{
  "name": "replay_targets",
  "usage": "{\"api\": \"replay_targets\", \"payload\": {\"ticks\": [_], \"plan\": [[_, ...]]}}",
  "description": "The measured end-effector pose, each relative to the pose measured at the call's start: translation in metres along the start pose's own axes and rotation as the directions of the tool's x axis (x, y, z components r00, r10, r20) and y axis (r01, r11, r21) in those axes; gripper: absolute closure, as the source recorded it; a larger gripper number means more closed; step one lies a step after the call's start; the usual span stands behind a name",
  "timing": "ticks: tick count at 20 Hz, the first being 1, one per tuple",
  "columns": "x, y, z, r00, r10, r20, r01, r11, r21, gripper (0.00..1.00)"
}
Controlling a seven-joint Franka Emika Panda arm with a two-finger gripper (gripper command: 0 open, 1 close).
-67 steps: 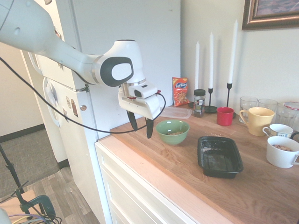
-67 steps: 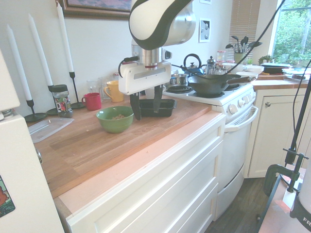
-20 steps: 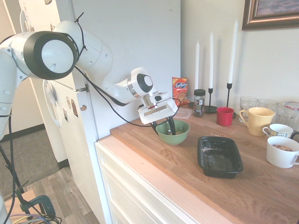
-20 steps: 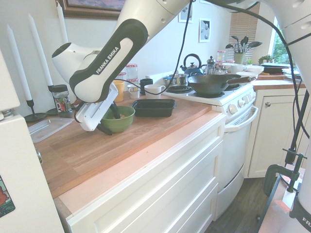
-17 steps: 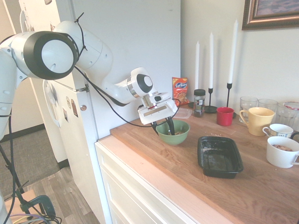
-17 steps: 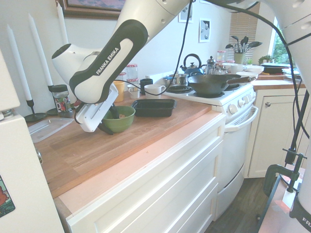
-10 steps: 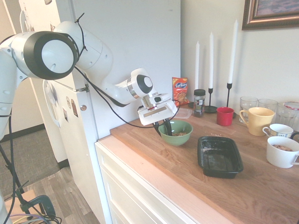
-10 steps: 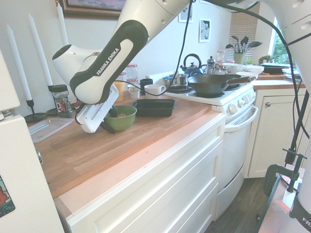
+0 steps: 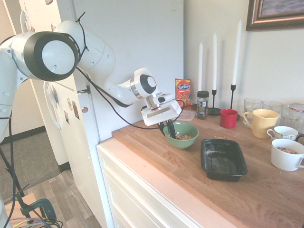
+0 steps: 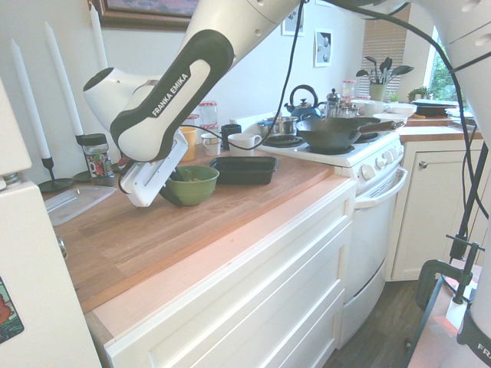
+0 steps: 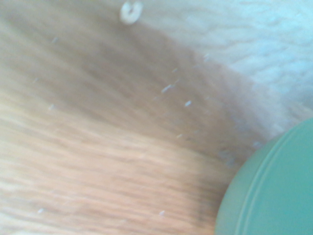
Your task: Pour the cereal into the box
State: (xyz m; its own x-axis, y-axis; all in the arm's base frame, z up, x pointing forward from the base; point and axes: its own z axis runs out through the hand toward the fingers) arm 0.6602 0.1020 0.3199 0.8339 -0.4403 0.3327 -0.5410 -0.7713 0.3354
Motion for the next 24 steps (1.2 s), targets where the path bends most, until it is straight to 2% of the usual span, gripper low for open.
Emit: {"api": "replay_targets", "payload": {"ticks": [6,13,15,19,24], "plan": [[0.037,0.016,-0.019,0.996,0.083,0.021,-0.084,0.995,0.061,1.0],[0.092,0.045,-0.065,0.986,0.151,0.07,-0.16,0.976,0.15,1.0],[0.108,0.063,-0.066,0.977,0.177,0.117,-0.196,0.965,0.176,1.0],[0.143,0.113,-0.057,0.94,0.202,0.274,-0.275,0.926,0.258,1.0],[0.171,0.155,-0.036,0.895,0.208,0.394,-0.35,0.876,0.333,1.0]]}}
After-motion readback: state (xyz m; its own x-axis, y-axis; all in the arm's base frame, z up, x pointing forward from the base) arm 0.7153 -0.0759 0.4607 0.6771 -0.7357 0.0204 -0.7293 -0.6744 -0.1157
